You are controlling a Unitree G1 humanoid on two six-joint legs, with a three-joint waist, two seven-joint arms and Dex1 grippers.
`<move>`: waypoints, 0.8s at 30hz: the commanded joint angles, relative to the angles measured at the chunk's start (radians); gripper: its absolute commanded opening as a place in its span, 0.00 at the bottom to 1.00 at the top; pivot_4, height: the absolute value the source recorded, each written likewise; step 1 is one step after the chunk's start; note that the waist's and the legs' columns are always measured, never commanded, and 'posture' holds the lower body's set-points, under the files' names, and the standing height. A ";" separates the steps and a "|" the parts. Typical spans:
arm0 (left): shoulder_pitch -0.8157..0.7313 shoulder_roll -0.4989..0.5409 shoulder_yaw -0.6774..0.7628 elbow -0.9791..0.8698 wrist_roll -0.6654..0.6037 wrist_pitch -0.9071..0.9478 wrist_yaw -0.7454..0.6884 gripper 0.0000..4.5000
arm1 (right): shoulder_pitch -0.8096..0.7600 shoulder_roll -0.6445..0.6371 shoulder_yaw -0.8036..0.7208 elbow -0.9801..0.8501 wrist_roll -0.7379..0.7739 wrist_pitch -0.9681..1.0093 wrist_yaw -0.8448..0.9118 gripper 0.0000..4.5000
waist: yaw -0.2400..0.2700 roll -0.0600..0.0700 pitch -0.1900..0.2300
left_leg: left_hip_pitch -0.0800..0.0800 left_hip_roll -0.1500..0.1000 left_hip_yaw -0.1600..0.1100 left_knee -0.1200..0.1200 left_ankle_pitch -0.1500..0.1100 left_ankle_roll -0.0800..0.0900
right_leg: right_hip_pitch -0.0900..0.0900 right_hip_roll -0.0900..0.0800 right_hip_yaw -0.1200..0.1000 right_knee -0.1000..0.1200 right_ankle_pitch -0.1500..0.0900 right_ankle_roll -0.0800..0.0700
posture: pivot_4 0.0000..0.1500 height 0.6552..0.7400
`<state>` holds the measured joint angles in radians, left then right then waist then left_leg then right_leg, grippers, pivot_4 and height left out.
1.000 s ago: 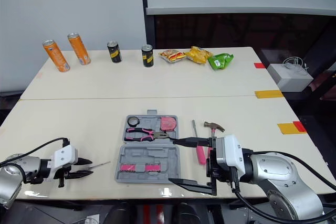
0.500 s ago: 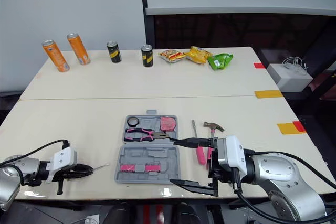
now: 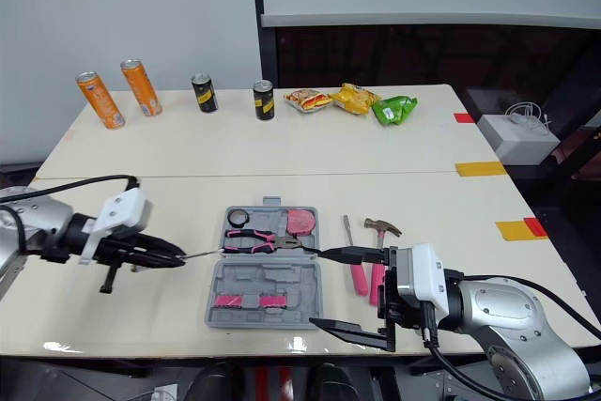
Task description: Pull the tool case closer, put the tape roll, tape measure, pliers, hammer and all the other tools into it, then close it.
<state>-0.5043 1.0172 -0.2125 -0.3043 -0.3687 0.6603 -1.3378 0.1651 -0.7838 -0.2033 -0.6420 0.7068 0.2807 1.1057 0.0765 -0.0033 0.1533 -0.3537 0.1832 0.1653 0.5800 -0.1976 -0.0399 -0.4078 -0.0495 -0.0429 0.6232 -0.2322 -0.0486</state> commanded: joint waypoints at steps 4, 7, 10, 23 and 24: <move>-0.243 -0.105 -0.260 -0.027 0.158 0.173 0.057 0.00 | 0.036 -0.023 -0.081 0.007 -0.009 -0.021 0.005 1.00 | 0.004 0.000 0.000 | 0.000 0.000 0.000 0.000 0.000 0.000 | 0.001 0.000 0.000 0.000 0.000 0.000 | 1.00 1.00; -0.312 -0.155 -0.356 0.031 0.237 0.169 0.064 0.00 | 0.056 -0.039 -0.124 0.025 -0.008 -0.019 0.019 1.00 | 0.000 0.001 0.000 | 0.000 0.000 0.000 0.001 0.000 0.000 | 0.001 0.000 0.000 0.000 0.000 0.000 | 1.00 1.00; -0.369 -0.219 -0.443 0.088 0.295 0.182 0.069 0.00 | 0.081 -0.051 -0.165 0.032 -0.011 -0.021 0.032 1.00 | 0.001 0.001 0.000 | -0.001 -0.001 0.000 0.001 0.001 0.001 | 0.001 0.000 0.000 0.000 0.000 0.000 | 1.00 1.00; -0.448 -0.454 -0.569 0.283 0.396 0.226 0.109 0.00 | 0.154 -0.039 -0.220 -0.004 -0.012 -0.016 0.007 1.00 | 0.005 0.001 0.000 | -0.009 -0.001 -0.006 0.005 0.001 0.003 | -0.001 0.000 -0.004 -0.002 0.000 0.002 | 1.00 1.00; -0.447 -0.469 -0.573 0.289 0.401 0.230 0.116 0.00 | 0.160 -0.037 -0.222 -0.008 -0.013 -0.016 0.005 1.00 | 0.006 0.001 0.000 | -0.010 -0.001 -0.006 0.006 0.001 0.003 | 0.000 -0.001 -0.005 -0.002 0.000 0.002 | 1.00 1.00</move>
<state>-0.9298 0.5613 -0.7883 -0.0193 0.0178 0.8795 -1.2329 0.3203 -0.8275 -0.3967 -0.6100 0.6814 0.2744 1.1201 0.0828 -0.0026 0.1529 -0.3637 0.1822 0.1590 0.5863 -0.1970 -0.0367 -0.4082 -0.0501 -0.0478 0.6214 -0.2320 -0.0467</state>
